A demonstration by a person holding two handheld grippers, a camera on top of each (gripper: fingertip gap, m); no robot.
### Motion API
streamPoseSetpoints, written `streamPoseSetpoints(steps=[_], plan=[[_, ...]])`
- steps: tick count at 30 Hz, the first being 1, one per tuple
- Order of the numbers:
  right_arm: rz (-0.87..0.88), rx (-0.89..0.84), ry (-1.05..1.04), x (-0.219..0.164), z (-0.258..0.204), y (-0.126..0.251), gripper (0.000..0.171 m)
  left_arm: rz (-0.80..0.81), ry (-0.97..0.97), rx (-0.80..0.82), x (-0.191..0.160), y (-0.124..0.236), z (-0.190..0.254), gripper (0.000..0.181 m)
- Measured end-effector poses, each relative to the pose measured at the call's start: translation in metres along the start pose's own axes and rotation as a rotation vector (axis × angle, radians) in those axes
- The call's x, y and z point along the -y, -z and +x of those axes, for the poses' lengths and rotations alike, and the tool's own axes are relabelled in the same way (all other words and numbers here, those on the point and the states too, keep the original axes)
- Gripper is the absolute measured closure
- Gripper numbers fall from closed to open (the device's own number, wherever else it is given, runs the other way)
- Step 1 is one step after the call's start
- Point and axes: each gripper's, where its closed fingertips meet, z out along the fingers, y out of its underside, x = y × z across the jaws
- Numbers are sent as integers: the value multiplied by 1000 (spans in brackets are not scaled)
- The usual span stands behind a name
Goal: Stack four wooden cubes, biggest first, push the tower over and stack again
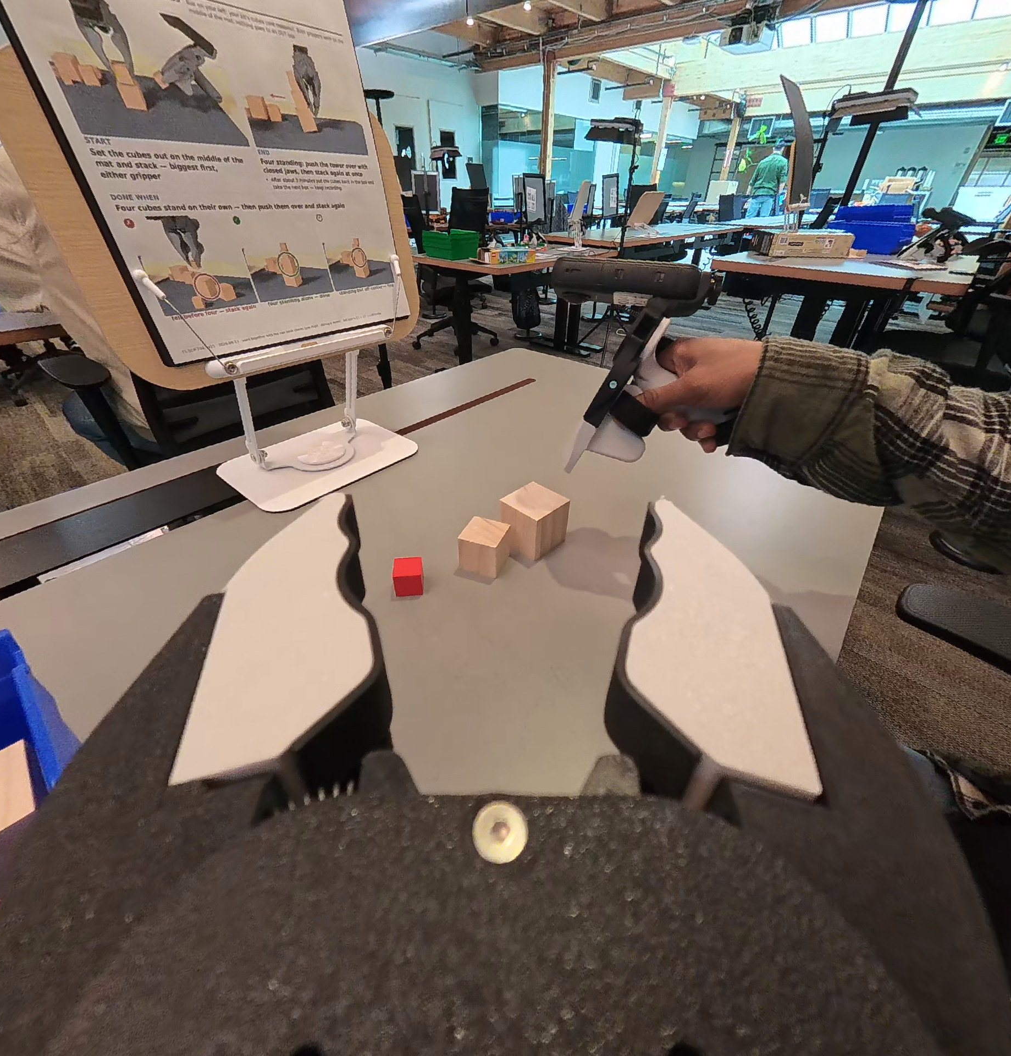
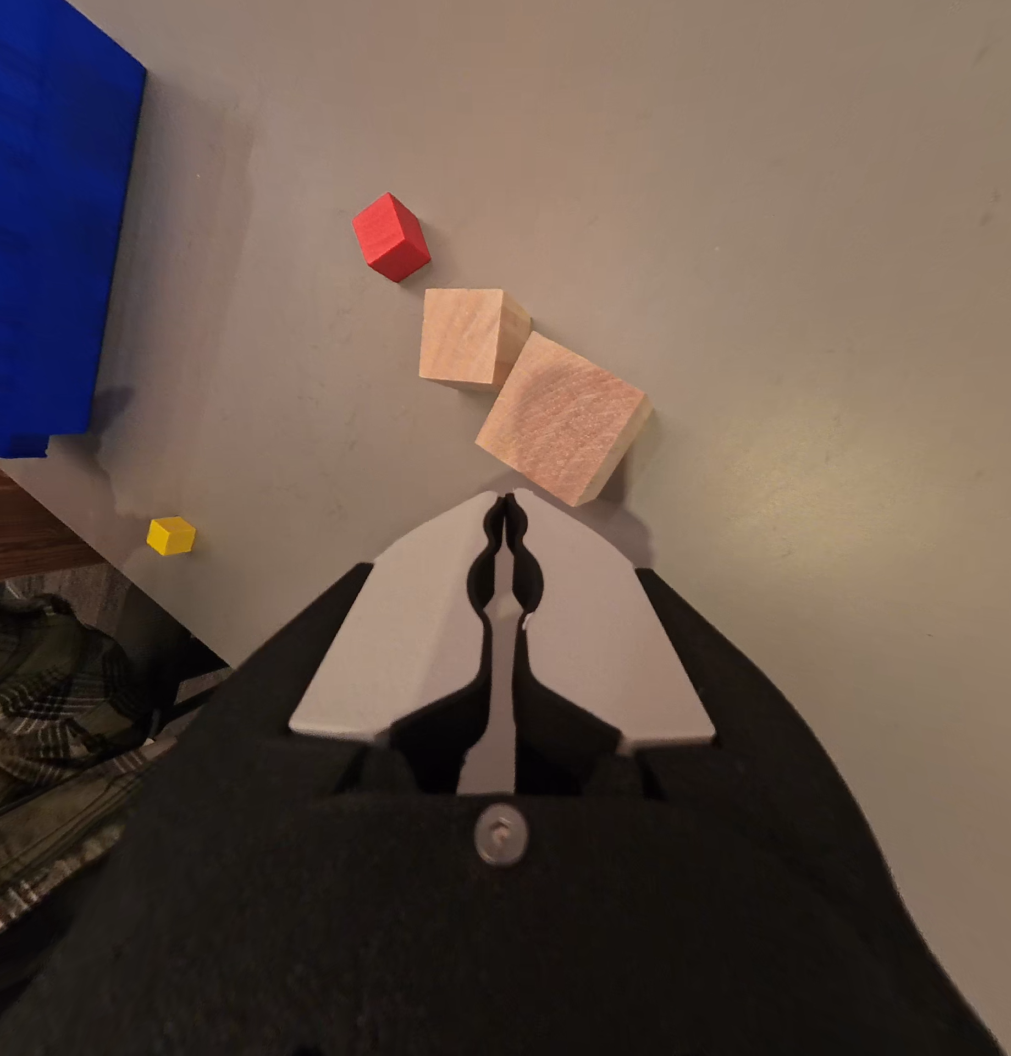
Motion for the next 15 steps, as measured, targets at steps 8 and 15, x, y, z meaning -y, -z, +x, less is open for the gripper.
streamPoseSetpoints(steps=[8, 15], plan=[[-9, 27, 140, 0, -1, -2, 151, -25, -6, 6, -7, -3, -3, 88], [-10, -5, 395, 8, 3, -6, 103, -64, -17, 7, -18, -11, -6, 87]])
